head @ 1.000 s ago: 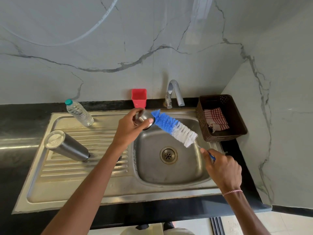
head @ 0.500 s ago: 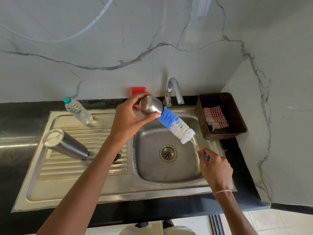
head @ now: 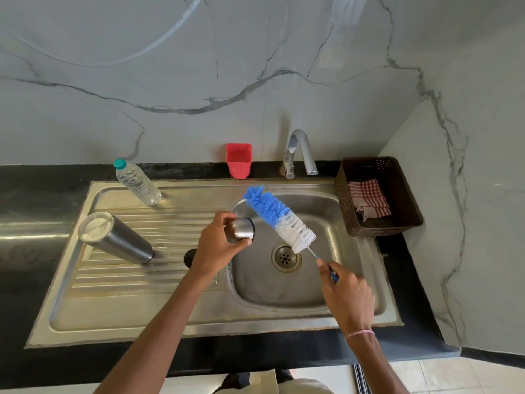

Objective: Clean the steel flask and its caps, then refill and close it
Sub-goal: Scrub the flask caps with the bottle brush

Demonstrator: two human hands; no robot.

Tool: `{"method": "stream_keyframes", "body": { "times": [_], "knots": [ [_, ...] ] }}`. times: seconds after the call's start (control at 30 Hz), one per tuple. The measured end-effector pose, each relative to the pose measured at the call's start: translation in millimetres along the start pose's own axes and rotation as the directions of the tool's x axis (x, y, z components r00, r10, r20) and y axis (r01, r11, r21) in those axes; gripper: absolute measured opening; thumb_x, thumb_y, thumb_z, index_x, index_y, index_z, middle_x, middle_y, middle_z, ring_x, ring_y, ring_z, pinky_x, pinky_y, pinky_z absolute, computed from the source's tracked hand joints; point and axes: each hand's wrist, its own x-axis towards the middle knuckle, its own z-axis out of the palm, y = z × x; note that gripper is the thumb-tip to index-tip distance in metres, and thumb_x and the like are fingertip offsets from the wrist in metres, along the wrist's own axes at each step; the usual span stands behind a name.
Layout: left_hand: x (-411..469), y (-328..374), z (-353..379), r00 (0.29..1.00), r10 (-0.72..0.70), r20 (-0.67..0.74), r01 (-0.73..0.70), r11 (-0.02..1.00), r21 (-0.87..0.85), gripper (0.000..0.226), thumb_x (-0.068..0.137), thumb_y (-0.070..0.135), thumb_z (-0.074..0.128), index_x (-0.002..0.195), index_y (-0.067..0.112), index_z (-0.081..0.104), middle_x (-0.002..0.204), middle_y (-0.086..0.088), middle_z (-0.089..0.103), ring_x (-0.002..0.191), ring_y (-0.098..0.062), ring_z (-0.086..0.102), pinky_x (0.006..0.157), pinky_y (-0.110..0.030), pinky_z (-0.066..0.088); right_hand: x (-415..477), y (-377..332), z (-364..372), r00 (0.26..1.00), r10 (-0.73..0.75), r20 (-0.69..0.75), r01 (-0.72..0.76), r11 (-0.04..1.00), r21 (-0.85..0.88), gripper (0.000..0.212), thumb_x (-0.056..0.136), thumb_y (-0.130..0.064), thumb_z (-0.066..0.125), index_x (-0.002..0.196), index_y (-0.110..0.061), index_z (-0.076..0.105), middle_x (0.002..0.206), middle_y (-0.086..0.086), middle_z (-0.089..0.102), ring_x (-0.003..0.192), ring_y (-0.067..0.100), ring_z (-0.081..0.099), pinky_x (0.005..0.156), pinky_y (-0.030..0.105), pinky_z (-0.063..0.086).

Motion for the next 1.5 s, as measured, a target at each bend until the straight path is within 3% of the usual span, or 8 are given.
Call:
{"method": "stream_keyframes", "body": {
  "times": [0.3, 0.37, 0.5, 0.6, 0.7, 0.8, 1.33, 1.5],
  "knots": [
    [32, -61, -40, 0.950, -0.220, -0.220, 0.232, 0.972, 0.028, 0.066, 0.075, 0.028, 0.091, 0.129, 0.016, 0.056, 0.109, 0.005, 0.064, 0.095, -0.017, 0.062, 0.080, -0.028, 0.045, -3, -14, 13, 0.998, -0.019, 0.052, 0.020, 1.000, -0.014, 0.055, 0.095, -0.069, 0.043, 0.065, -0.024, 0.049, 0.043, -0.006, 0.046, 0.039, 0.015, 0.048, 0.042, 0.024, 0.037],
    [42, -69, -49, 0.953, -0.217, -0.212, 0.244, 0.963, 0.111, 0.064, 0.076, 0.029, 0.091, 0.128, 0.015, 0.056, 0.105, 0.006, 0.062, 0.093, -0.014, 0.059, 0.079, -0.026, 0.043, 0, -17, 14, 0.999, -0.019, 0.050, 0.020, 1.000, -0.020, 0.055, 0.095, -0.068, 0.045, 0.064, -0.023, 0.047, 0.043, -0.005, 0.046, 0.039, 0.016, 0.047, 0.042, 0.024, 0.034],
    [58, -94, -53, 0.977, -0.162, -0.142, 0.200, 0.927, 0.319, 0.062, 0.073, 0.025, 0.089, 0.128, 0.017, 0.061, 0.109, -0.005, 0.066, 0.097, -0.025, 0.064, 0.078, -0.032, 0.048, 4, -20, 19, 0.997, -0.033, 0.066, 0.036, 0.998, -0.055, 0.055, 0.095, -0.069, 0.045, 0.065, -0.024, 0.048, 0.043, -0.005, 0.047, 0.039, 0.017, 0.049, 0.041, 0.031, 0.047],
    [62, -107, -45, 0.988, -0.137, -0.078, 0.157, 0.894, 0.420, 0.062, 0.071, 0.017, 0.088, 0.129, 0.019, 0.065, 0.118, -0.014, 0.064, 0.108, -0.036, 0.062, 0.087, -0.041, 0.054, 8, -28, 19, 0.997, -0.055, 0.053, 0.058, 0.997, -0.058, 0.056, 0.094, -0.068, 0.045, 0.065, -0.022, 0.051, 0.043, -0.006, 0.048, 0.039, 0.015, 0.048, 0.041, 0.025, 0.040],
    [62, -112, -36, 0.985, -0.170, -0.033, 0.166, 0.871, 0.463, 0.064, 0.076, 0.017, 0.087, 0.135, 0.023, 0.063, 0.128, -0.013, 0.060, 0.119, -0.036, 0.056, 0.095, -0.044, 0.055, 12, -32, 20, 0.997, -0.060, 0.054, 0.064, 0.995, -0.071, 0.057, 0.094, -0.069, 0.043, 0.065, -0.021, 0.050, 0.043, -0.005, 0.048, 0.039, 0.015, 0.048, 0.042, 0.024, 0.038],
    [62, -119, -29, 0.980, -0.200, -0.005, 0.179, 0.862, 0.474, 0.069, 0.080, 0.017, 0.085, 0.142, 0.026, 0.058, 0.135, -0.010, 0.056, 0.124, -0.034, 0.052, 0.099, -0.043, 0.052, 15, -34, 23, 0.997, -0.043, 0.066, 0.049, 0.994, -0.093, 0.058, 0.094, -0.072, 0.040, 0.065, -0.023, 0.048, 0.044, -0.006, 0.048, 0.041, 0.018, 0.050, 0.044, 0.028, 0.046],
    [69, -126, -18, 0.984, -0.172, -0.045, 0.174, 0.878, 0.447, 0.078, 0.083, 0.016, 0.084, 0.151, 0.024, 0.047, 0.144, -0.006, 0.050, 0.134, -0.029, 0.045, 0.102, -0.043, 0.051, 16, -33, 23, 0.995, -0.051, 0.087, 0.060, 0.994, -0.094, 0.054, 0.093, -0.071, 0.043, 0.065, -0.026, 0.051, 0.043, -0.006, 0.048, 0.038, 0.015, 0.049, 0.042, 0.034, 0.051],
    [57, -123, -20, 0.980, -0.108, -0.170, 0.159, 0.932, 0.327, 0.081, 0.078, 0.016, 0.087, 0.148, 0.024, 0.048, 0.143, -0.009, 0.051, 0.129, -0.030, 0.049, 0.102, -0.046, 0.052, 15, -39, 18, 0.995, -0.068, 0.079, 0.073, 0.995, -0.072, 0.044, 0.095, -0.068, 0.043, 0.089, -0.031, 0.065, 0.052, -0.006, 0.056, 0.044, 0.017, 0.049, 0.044, 0.028, 0.044]
  ]
}}
